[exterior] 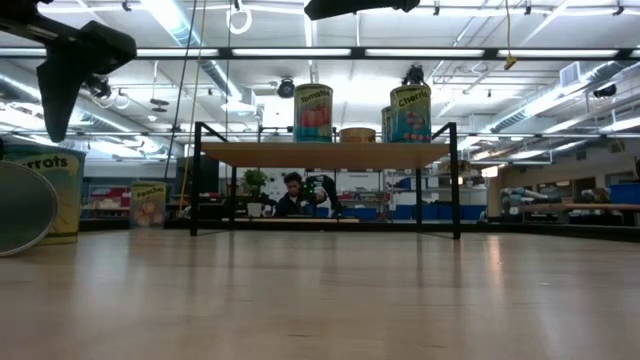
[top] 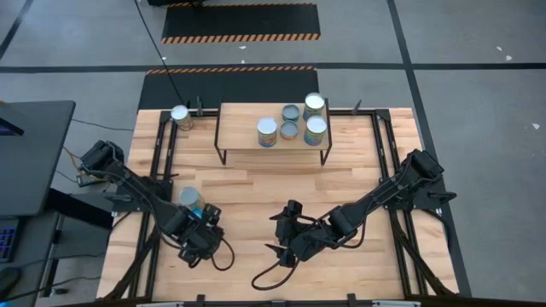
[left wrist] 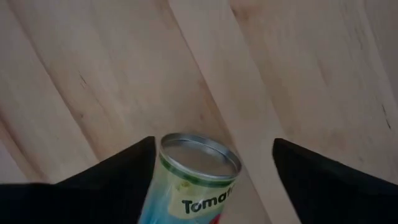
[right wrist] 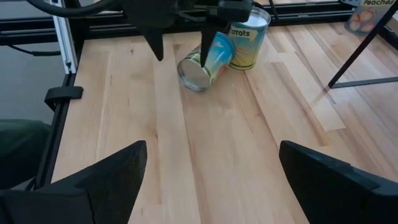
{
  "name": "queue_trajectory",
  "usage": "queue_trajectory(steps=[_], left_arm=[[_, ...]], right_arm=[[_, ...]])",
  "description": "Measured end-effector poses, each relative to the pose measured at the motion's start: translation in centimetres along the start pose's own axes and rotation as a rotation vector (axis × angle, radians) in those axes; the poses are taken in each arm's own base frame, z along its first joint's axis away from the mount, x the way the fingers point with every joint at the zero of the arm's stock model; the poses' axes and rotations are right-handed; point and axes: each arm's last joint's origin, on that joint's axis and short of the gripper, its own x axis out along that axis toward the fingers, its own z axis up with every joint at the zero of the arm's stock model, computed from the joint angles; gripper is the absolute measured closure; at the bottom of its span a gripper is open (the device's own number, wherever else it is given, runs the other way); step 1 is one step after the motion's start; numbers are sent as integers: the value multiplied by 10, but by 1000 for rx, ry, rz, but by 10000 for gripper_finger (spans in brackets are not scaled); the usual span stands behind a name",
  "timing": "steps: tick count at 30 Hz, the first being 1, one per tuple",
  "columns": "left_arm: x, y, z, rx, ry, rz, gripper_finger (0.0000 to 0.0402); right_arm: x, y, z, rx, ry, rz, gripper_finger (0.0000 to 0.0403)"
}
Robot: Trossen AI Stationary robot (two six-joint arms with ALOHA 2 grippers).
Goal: Pick and place cans onto a shelf
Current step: Put the big blue canned tomatoes on the shelf aligned with the other big blue canned tomatoes
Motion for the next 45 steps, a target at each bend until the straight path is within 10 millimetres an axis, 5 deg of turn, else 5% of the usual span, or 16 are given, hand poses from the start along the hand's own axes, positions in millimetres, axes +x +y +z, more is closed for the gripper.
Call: queue_trajectory(steps=[6,19,45], left_arm=[[0,-1,1,-13,-7,-28,117],[2,-2,-1,-6,19,-69,49],[60,-6,-55,131,152,-61,48]], right_arm=[[0,0,0,15,1,-1,28],[0,0,0,14,3,3,28],[0,1,-1,13,3,4,28]])
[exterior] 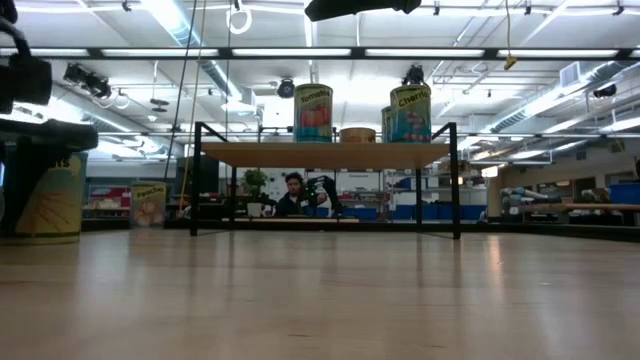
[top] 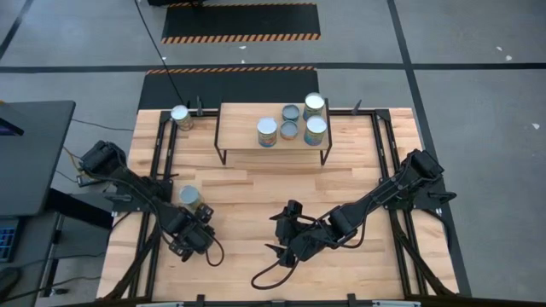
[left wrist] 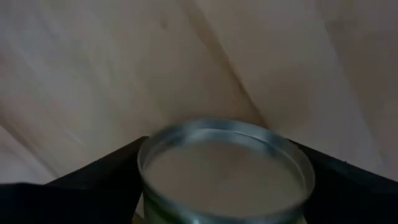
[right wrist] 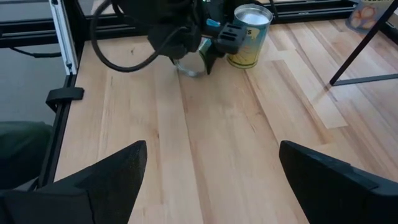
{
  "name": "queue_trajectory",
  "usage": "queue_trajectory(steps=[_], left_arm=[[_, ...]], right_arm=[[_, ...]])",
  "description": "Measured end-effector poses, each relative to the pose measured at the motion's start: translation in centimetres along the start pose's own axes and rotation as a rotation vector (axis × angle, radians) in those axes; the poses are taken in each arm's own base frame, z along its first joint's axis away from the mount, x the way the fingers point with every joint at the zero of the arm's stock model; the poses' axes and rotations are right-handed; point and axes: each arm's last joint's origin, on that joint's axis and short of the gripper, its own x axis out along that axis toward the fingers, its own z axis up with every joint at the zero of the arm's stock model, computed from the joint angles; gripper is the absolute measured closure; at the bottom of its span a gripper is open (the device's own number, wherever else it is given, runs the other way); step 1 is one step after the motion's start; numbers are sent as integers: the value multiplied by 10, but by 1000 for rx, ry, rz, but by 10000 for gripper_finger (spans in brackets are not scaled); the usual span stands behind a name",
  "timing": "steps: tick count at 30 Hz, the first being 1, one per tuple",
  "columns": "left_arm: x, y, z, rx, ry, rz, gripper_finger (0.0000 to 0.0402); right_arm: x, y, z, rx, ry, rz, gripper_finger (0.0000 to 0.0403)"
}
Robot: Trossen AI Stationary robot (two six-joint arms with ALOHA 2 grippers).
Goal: Pick and place cans onto a shelf
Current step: Put the big blue canned tomatoes on the shelf aligned with the other big blue canned tomatoes
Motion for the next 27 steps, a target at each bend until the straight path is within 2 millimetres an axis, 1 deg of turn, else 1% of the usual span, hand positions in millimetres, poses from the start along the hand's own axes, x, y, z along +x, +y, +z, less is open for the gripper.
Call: queue_trajectory(steps=[4,7,13,15,17,19,21,24,27], left_arm=[[4,-3,-4,14,5,1,48],[4,-3,-3,15,-2,7,52],[4,-2,-3,9,-9,68,86],[2,-2,-1,-8,-13,68,87],[-4,-2,5,-28,-36,66,87],[-16,-2,15,-52,-81,69,86],[-33,-1,26,-61,-140,80,82],[-67,5,41,-82,-253,130,81],[-106,20,47,-129,-413,240,86]], right_arm=[[0,0,0,0,0,0,28],[0,0,0,0,0,0,28],[0,0,0,0,0,0,28],[0,0,0,-1,1,0,28],[-1,1,-1,-20,5,1,28],[-5,3,-2,-41,9,6,28],[-11,3,0,-49,10,14,28],[-17,3,3,-46,0,23,28],[-18,4,1,-57,8,25,28]])
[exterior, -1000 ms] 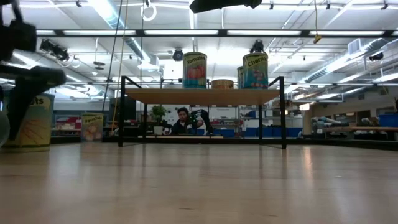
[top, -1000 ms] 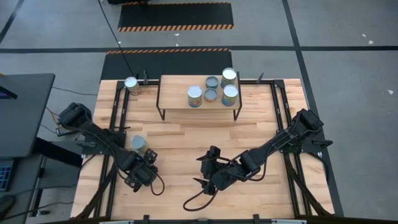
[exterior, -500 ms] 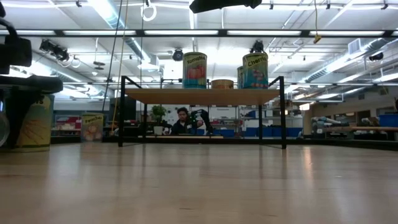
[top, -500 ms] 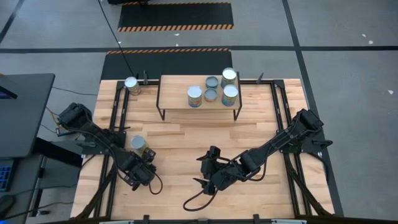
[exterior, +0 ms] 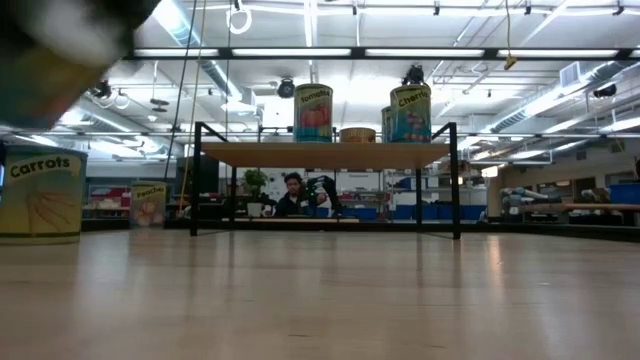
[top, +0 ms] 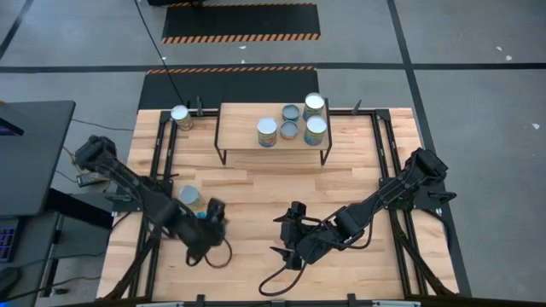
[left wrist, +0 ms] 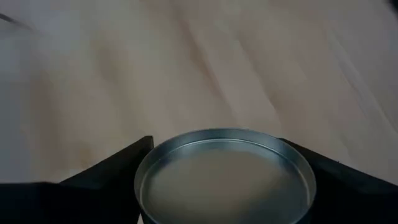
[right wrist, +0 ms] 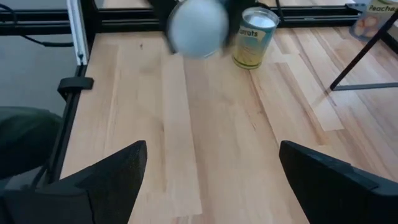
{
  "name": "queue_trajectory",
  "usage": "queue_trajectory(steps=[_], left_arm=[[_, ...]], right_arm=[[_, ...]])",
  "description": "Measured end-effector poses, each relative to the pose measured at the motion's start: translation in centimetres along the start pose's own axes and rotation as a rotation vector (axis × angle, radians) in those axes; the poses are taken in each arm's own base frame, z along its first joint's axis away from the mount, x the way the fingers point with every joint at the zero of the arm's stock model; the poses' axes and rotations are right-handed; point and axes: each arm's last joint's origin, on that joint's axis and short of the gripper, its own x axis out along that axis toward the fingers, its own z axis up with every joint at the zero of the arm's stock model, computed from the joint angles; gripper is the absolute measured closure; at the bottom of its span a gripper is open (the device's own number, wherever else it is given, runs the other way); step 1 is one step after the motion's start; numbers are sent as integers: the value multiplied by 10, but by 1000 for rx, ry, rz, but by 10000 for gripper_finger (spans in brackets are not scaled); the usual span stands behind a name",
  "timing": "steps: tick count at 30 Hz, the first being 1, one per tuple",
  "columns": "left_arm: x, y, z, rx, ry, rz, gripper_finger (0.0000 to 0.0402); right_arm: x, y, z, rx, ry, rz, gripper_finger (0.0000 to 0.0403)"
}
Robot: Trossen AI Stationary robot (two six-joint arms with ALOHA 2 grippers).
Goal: Pick and place cans onto a shelf
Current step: Put the big blue canned tomatoes on the shelf aligned with the other big blue canned tomatoes
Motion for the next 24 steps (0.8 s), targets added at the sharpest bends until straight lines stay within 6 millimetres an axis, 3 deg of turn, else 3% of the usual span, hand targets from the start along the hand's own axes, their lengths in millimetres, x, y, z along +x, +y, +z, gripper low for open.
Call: queue_trajectory(steps=[4,12,24], left_arm=[[-34,42,7,-148,-289,164,85],[-74,117,-23,-323,-810,380,84],[-71,235,-75,-516,-856,728,84]], right_arm=[[2,7,-8,25,-26,37,28],[15,8,-29,31,-112,94,28],[24,-4,0,-66,-313,232,28]])
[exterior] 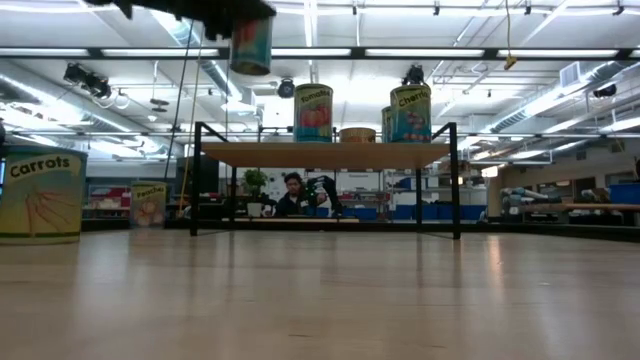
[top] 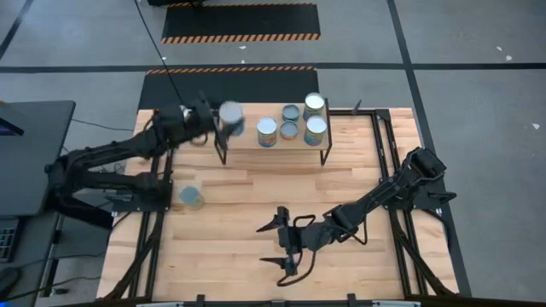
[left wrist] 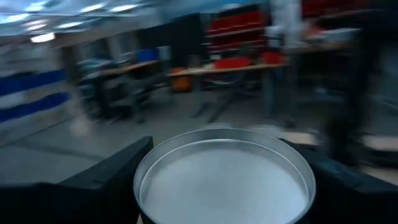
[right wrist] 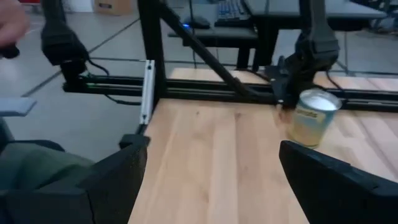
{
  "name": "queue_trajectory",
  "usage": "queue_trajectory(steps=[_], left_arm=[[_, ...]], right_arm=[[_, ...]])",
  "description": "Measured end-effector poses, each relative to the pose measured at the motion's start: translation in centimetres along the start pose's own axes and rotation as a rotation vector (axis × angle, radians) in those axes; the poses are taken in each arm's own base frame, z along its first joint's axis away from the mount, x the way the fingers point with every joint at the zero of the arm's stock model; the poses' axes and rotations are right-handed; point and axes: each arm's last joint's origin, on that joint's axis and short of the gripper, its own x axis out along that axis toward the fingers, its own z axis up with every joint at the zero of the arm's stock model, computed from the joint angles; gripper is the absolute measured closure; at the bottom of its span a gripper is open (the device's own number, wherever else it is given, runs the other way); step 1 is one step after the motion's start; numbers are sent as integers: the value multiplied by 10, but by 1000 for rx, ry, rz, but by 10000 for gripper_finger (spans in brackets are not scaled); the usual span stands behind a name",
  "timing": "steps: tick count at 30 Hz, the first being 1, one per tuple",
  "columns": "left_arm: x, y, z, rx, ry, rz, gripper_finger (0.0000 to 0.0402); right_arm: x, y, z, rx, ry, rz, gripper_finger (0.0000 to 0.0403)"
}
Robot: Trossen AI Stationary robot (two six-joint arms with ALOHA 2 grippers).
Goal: Pick and place cans onto a shelf
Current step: Put the big blue canned tomatoes on the shelf aligned with the other big blue canned tomatoes
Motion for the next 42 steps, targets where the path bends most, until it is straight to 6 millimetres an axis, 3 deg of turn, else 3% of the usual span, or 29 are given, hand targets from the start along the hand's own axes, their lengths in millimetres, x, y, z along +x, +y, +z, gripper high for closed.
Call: queue_trajectory(steps=[3,7,13,18,27,36,42], left_arm=[[16,25,-16,-30,42,95,84],[42,43,-42,-109,59,123,84],[71,52,-80,-138,127,151,84],[82,60,-97,-145,120,192,84],[90,64,-114,-147,142,215,83],[92,58,-120,-158,184,118,52],[90,56,-117,-132,195,107,49]], right_arm=[[1,-4,2,-5,-21,-29,28],[-2,-9,8,-32,-42,-111,28],[-27,-20,38,-41,-120,-239,28],[-44,-28,55,-19,-158,-308,28],[-70,-62,77,-15,-156,-384,28],[-67,-87,77,-12,-101,-318,28],[-65,-109,77,-48,-72,-364,28]])
